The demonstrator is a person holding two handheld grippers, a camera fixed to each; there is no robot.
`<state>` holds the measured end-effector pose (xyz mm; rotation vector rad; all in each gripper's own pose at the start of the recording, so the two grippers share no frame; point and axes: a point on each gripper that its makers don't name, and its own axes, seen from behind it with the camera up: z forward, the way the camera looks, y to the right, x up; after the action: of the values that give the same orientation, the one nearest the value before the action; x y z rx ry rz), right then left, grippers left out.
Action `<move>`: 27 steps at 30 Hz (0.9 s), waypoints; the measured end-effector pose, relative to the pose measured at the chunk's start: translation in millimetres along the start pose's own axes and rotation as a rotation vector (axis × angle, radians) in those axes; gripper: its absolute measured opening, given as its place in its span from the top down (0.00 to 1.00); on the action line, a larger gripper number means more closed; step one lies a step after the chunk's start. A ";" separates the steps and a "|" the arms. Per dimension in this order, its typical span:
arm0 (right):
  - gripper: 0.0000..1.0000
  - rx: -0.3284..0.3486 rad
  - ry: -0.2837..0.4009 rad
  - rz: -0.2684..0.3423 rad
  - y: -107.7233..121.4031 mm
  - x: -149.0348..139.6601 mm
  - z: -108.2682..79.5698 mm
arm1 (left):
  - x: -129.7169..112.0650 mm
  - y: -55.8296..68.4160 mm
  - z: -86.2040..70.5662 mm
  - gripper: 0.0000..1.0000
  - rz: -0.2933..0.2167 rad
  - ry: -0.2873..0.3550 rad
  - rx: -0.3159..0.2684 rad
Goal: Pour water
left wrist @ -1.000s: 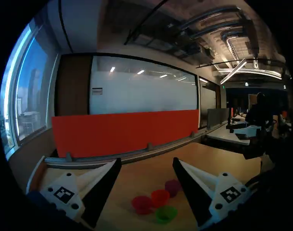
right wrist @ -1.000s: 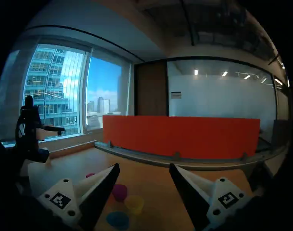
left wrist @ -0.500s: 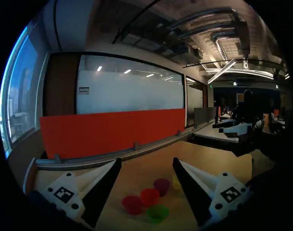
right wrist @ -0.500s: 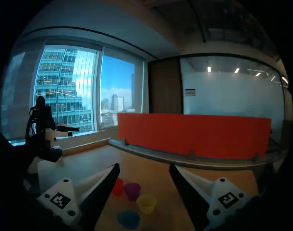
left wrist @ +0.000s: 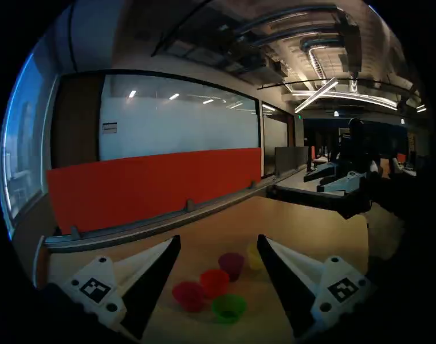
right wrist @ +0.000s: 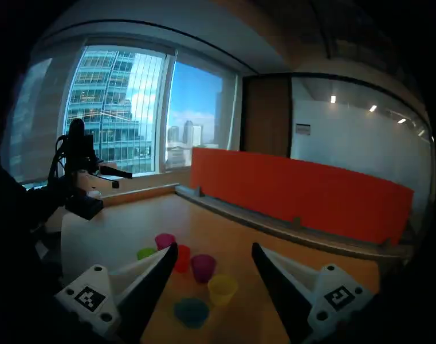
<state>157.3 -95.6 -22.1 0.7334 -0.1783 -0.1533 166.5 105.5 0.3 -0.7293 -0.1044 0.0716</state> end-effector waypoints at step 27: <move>0.00 0.077 -0.194 -0.043 -15.5 -86.1 17.2 | -88.1 17.8 13.2 0.01 0.024 -0.153 -0.095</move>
<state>68.6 -100.9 -29.4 0.7989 -0.3547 -0.2599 76.9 118.5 -7.9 -0.8192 -0.2464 0.1459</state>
